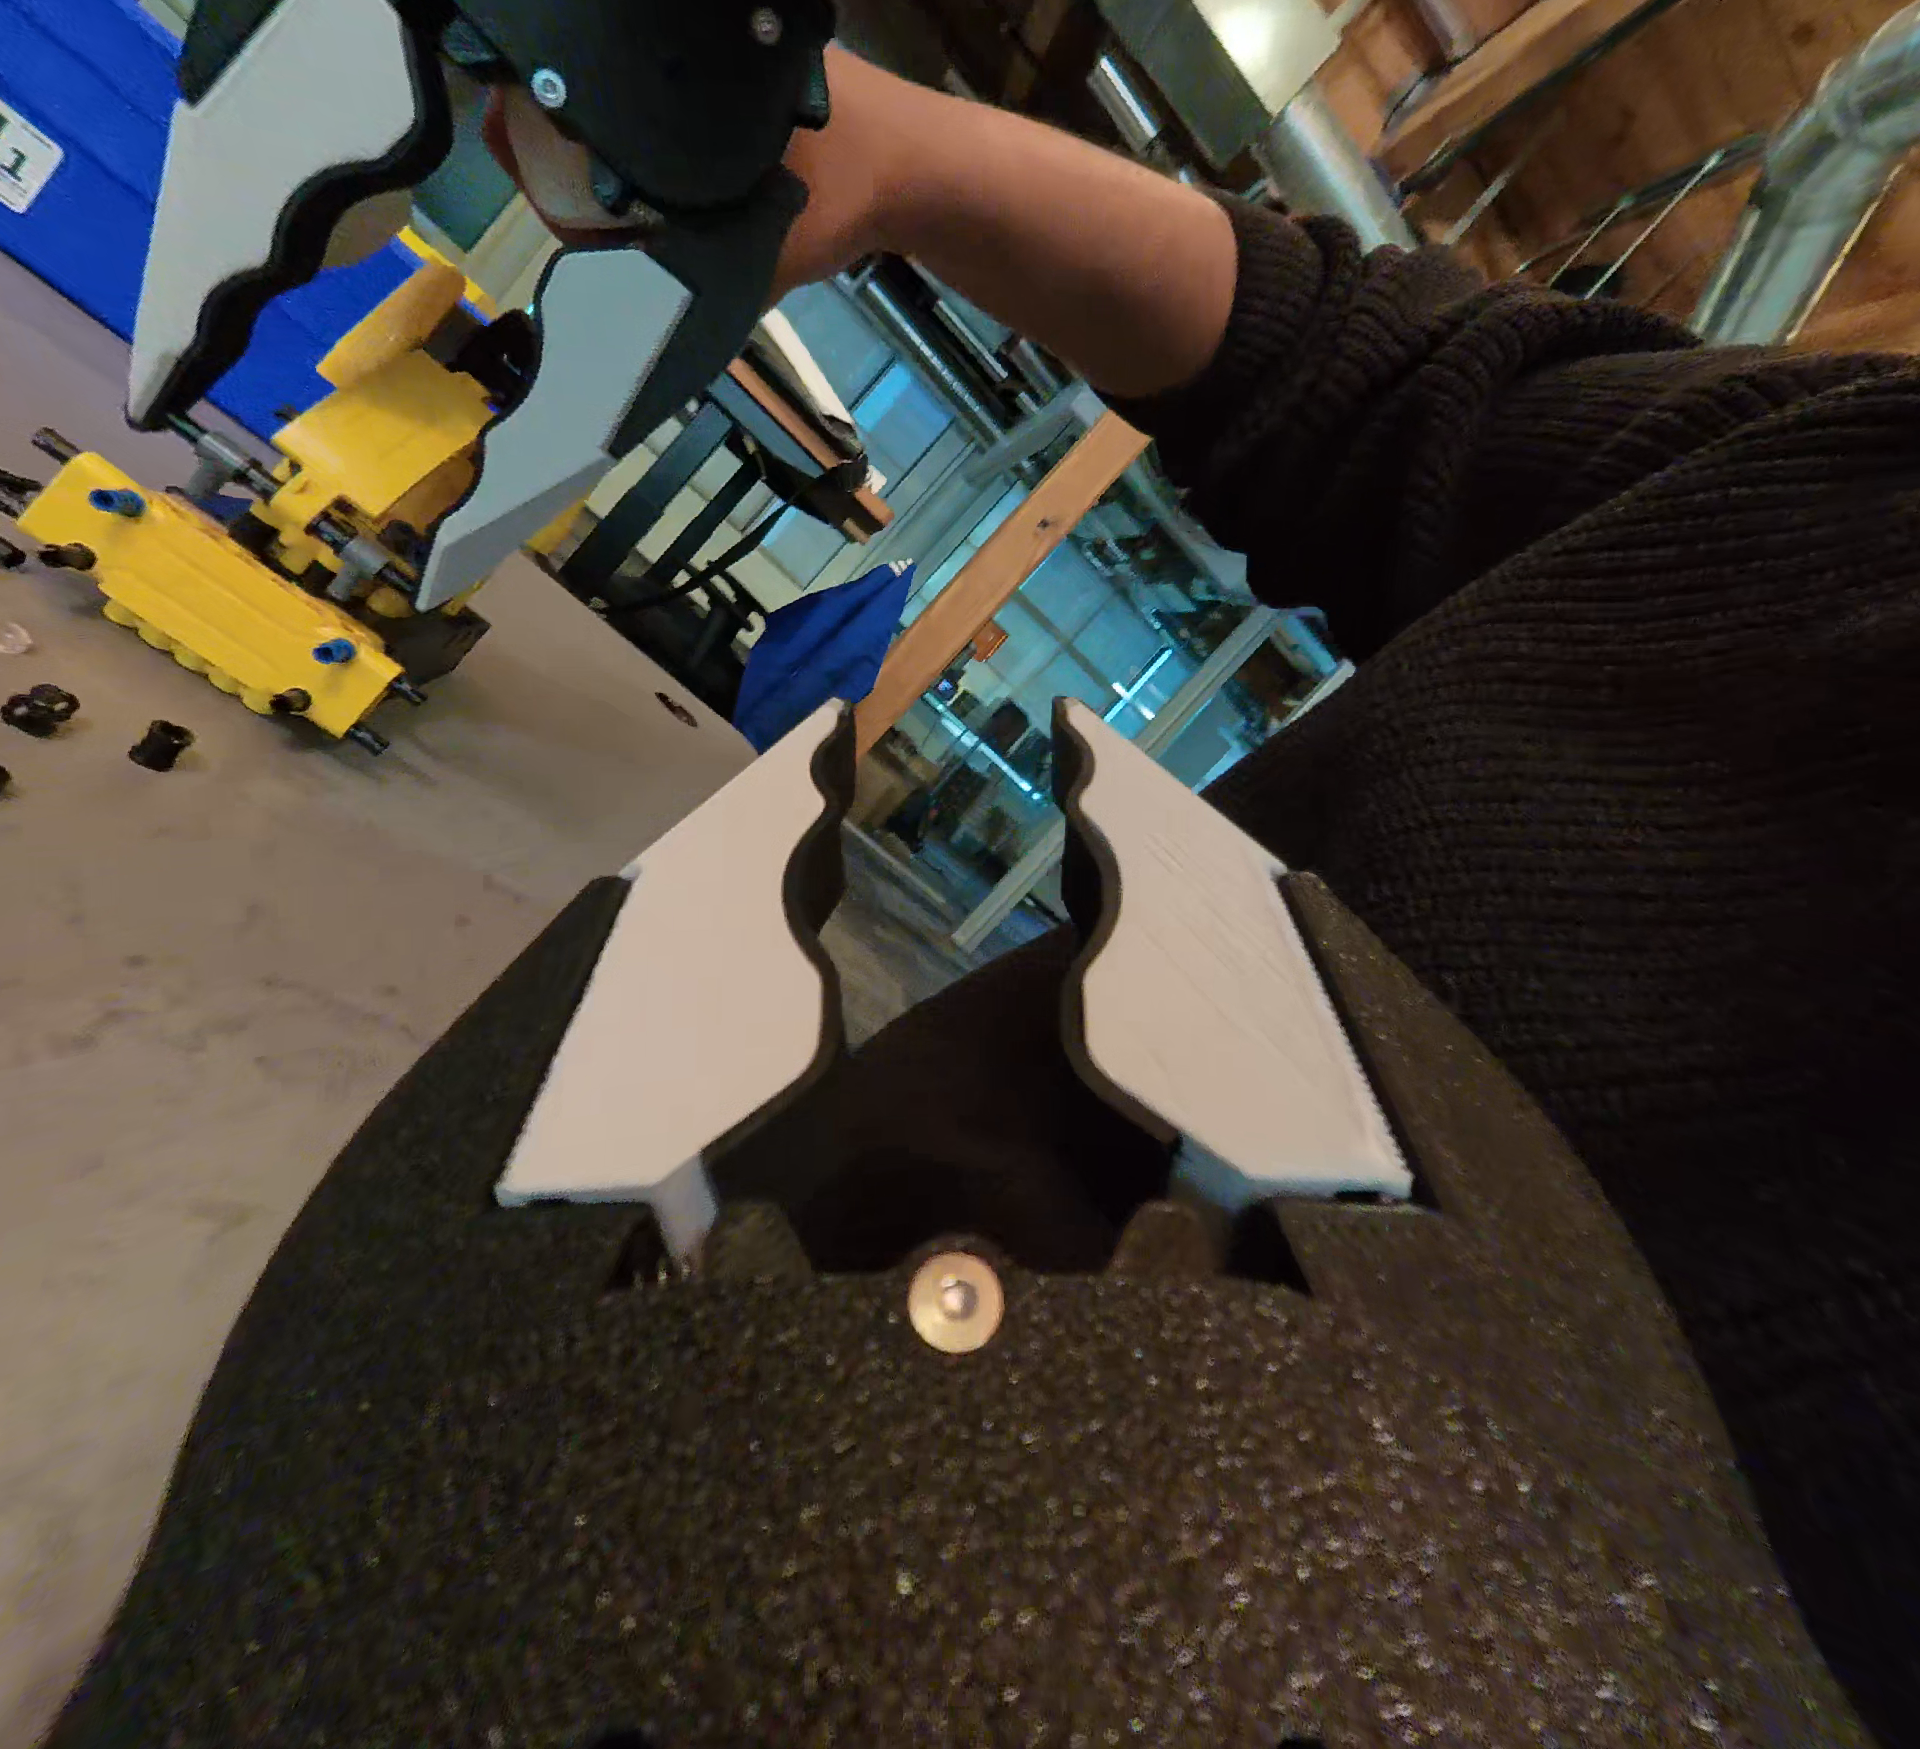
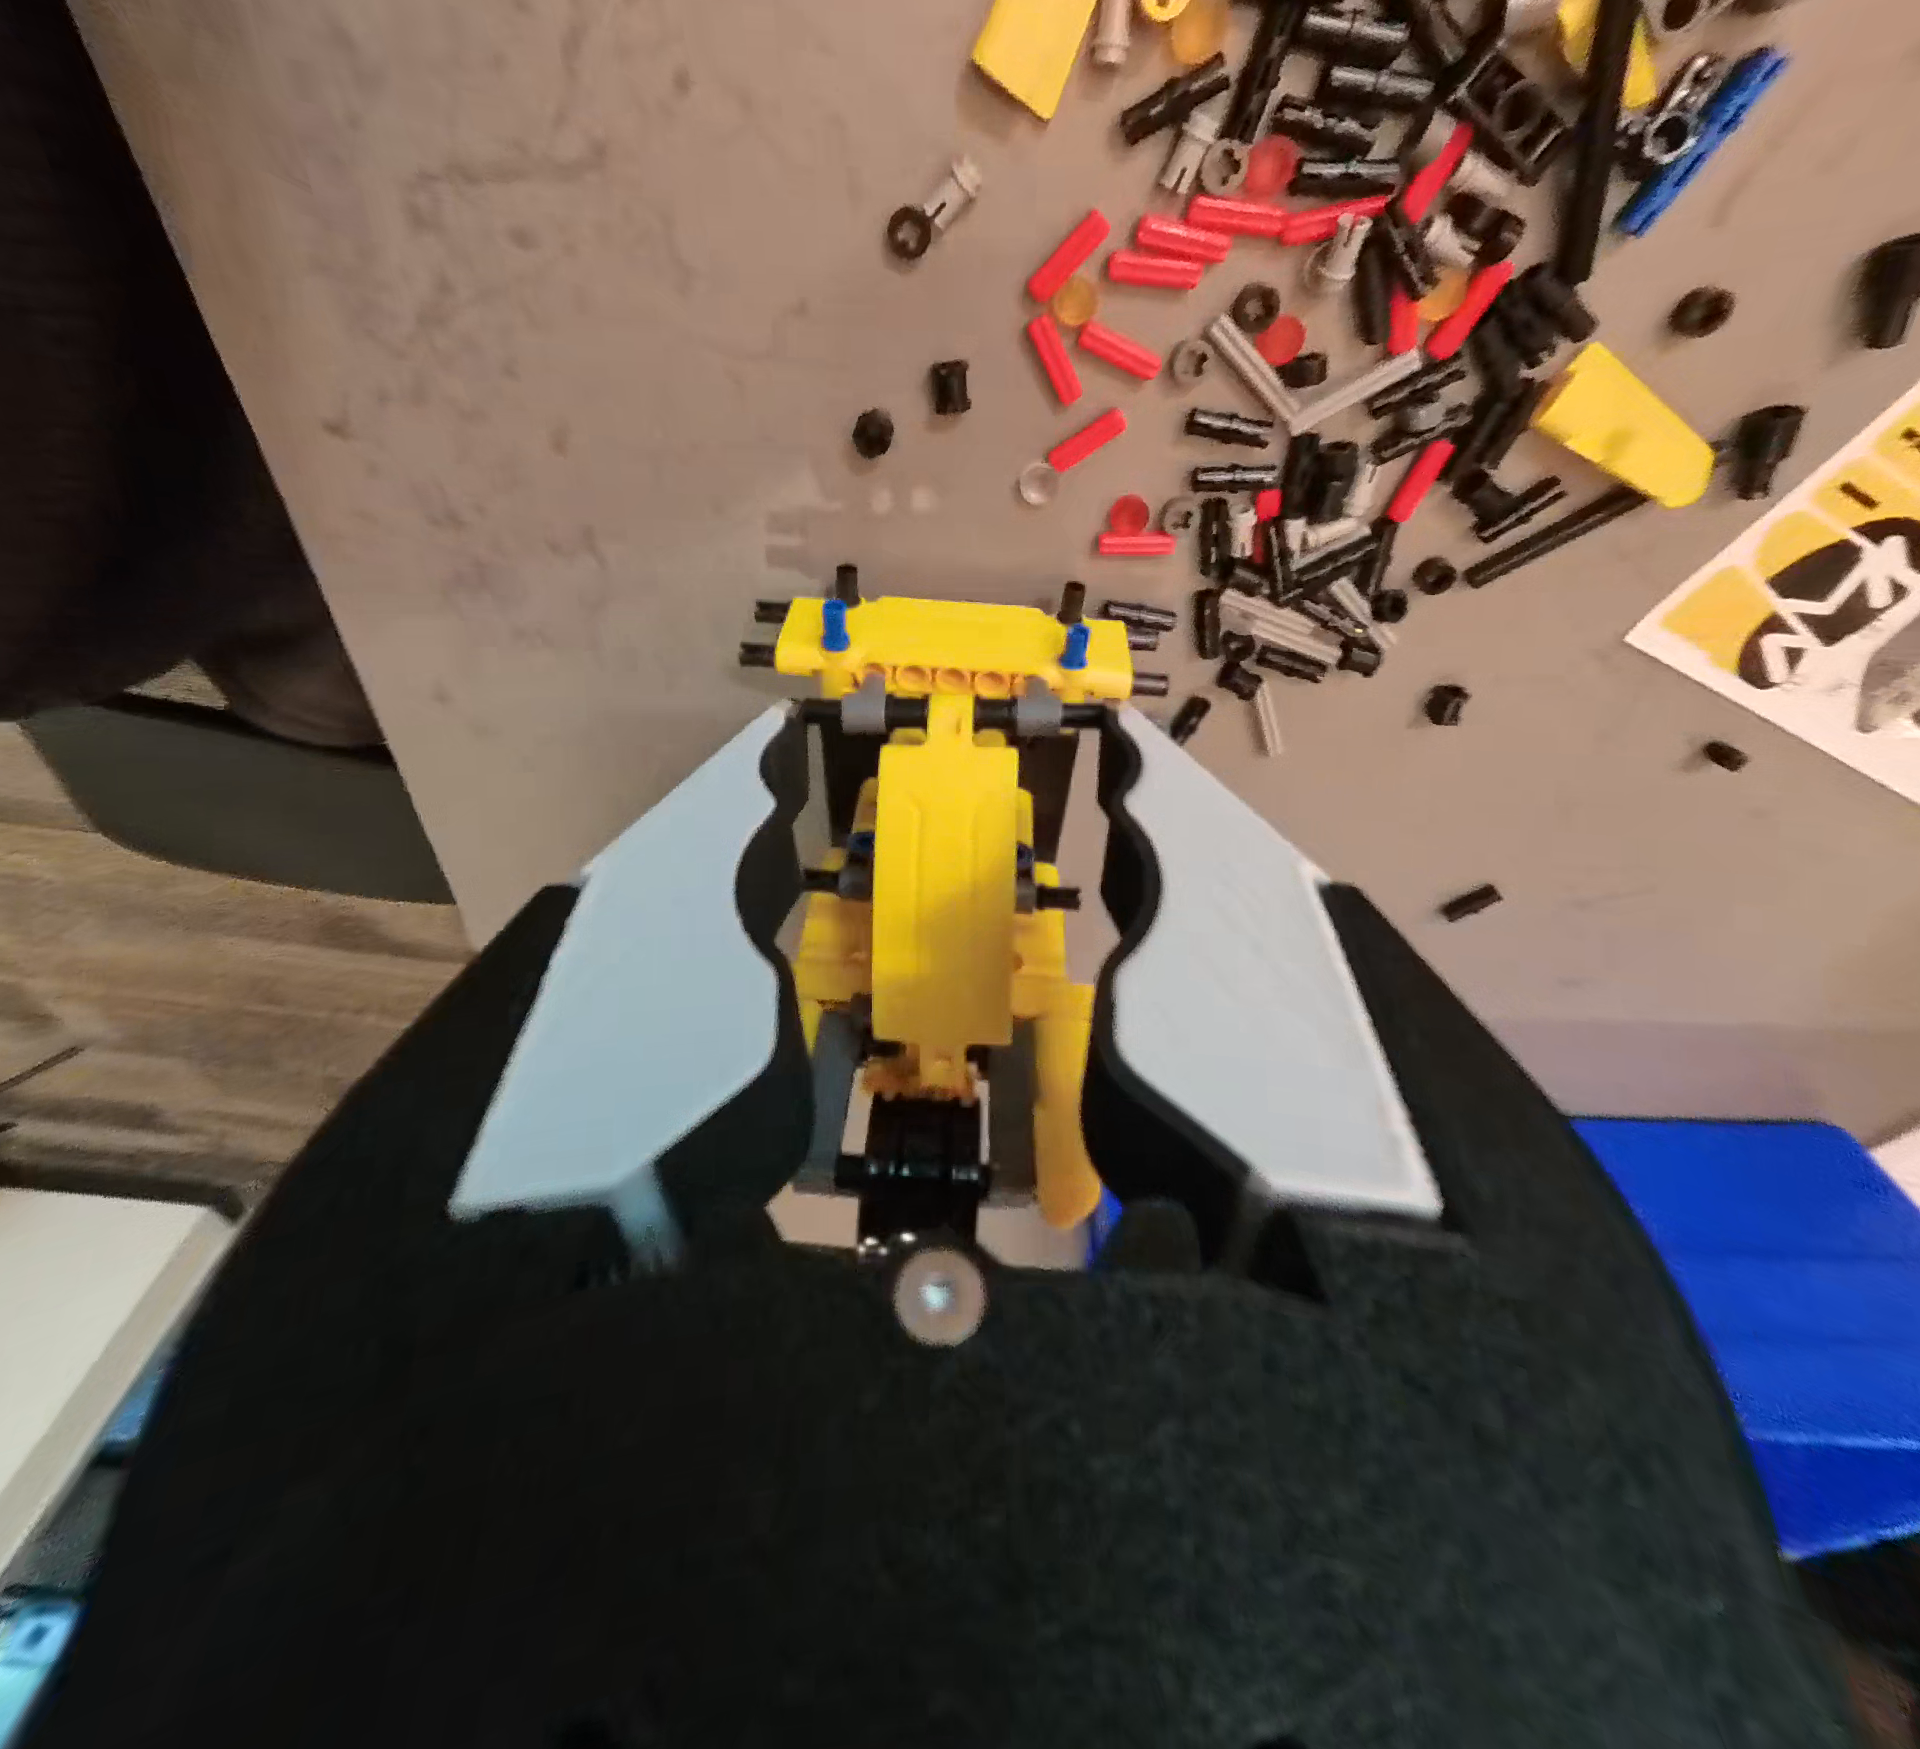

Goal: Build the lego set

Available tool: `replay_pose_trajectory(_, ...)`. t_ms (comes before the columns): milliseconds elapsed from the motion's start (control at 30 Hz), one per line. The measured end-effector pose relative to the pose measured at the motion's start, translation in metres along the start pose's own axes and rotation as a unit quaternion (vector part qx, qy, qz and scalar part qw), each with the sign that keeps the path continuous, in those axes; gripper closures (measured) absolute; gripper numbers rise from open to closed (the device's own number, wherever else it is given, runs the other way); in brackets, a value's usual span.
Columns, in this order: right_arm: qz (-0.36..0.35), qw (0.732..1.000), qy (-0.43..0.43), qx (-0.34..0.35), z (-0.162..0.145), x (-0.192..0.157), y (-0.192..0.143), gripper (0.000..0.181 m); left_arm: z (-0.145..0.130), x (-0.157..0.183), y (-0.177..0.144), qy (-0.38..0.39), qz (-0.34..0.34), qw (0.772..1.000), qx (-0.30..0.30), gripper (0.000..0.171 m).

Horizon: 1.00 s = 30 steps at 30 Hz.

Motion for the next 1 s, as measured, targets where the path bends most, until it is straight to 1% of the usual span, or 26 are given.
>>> replay_pose_trajectory(133,0.029,0.999,0.038,0.001,-0.0016,-0.0021,0.0028,0.125,0.0024,0.0016,-0.0024,-0.019,-0.016,1.0,0.005,0.135)
replay_pose_trajectory(300,0.021,0.998,0.06,0.017,-0.0069,-0.0009,0.0046,0.125,0.0037,0.0014,-0.003,-0.025,-0.019,0.999,0.008,0.135)
replay_pose_trajectory(600,0.015,0.996,0.069,0.05,-0.0069,0.001,0.0048,0.125,0.0035,-0.001,-0.0018,-0.02,-0.01,1.0,0.009,0.135)
replay_pose_trajectory(1000,0.006,0.996,0.054,0.07,-0.0069,-0.0019,0.0047,0.125,0.0031,-0.0015,-0.0019,-0.019,-0.009,1.0,0.008,0.136)
Point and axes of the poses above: each gripper's, where its closed fingertips meet, y out along the fingers, z out of its top, x = y × z across the jaws, the point moved 4 cm from there along -y, back along the fingers, and after that the axes turned 11 degrees about x, right-handed, at the moved point
